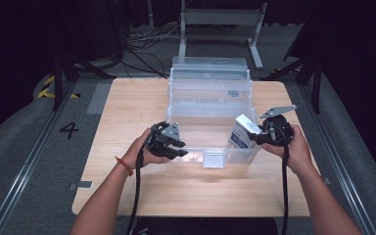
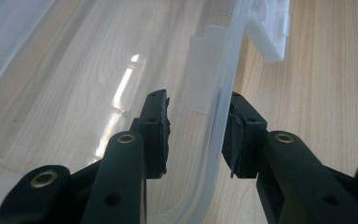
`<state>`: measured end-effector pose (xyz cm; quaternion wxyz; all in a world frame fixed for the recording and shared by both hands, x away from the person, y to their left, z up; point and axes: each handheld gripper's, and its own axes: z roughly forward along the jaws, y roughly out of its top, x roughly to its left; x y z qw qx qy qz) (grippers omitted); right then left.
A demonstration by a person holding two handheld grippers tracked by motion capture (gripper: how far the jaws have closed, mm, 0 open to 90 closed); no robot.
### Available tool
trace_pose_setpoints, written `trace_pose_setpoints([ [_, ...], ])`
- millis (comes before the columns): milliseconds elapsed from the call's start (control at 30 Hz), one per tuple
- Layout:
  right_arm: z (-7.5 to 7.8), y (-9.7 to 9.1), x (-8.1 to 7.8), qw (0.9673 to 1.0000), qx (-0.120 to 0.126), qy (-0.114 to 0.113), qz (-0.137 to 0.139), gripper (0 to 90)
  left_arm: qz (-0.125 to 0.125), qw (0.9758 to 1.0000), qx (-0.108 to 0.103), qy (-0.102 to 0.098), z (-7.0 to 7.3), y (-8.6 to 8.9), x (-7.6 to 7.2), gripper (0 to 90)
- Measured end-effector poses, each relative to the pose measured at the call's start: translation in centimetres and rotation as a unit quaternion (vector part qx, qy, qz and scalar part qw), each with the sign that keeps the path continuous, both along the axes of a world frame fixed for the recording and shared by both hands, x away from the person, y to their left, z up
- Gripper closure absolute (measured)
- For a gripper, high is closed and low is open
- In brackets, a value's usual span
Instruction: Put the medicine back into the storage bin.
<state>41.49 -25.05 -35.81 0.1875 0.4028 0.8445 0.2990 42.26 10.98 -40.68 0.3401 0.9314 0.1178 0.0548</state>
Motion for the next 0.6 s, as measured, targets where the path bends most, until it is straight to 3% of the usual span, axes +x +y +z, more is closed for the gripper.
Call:
trace_pose_setpoints([
  [133, 0.2, 0.2, -0.4, 0.9999, -0.005, 0.005, -0.01, 53.1, 0.0, 1.0, 0.0, 0.0, 0.0, 0.0, 0.0, 64.4],
  [200, 0.5, 0.6, -0.4, 0.9998, -0.02, 0.004, -0.008, 43.1, -0.001, 1.0, 0.0, 0.0, 0.0, 0.0, 0.0, 64.4],
  [267, 1.0, 0.8, -0.1, 0.9997, -0.018, -0.007, -0.015, 41.3, 0.0, 1.0, 0.0, -0.001, 0.0, 0.0, 0.0, 64.4],
  [333, 1.5, 0.9, 0.4, 0.9997, -0.014, -0.015, -0.016, 38.3, 0.0, 1.0, 0.001, -0.002, 0.0, 0.0, 0.0, 64.2],
  [400, 1.6, 1.3, 1.4, 0.9998, -0.014, -0.005, -0.012, 36.4, 0.0, 1.0, 0.001, -0.002, 0.0, 0.0, 0.0, 64.0],
  [467, 1.7, 1.7, 2.2, 0.9997, -0.018, -0.01, -0.015, 36.5, -0.001, 1.0, 0.001, -0.002, 0.0, 0.0, -0.1, 64.0],
  [600, 1.8, 3.0, 3.2, 0.9985, -0.045, -0.029, -0.006, 35.5, -0.003, 1.0, 0.001, -0.003, 0.0, 0.0, 0.0, 63.8],
])
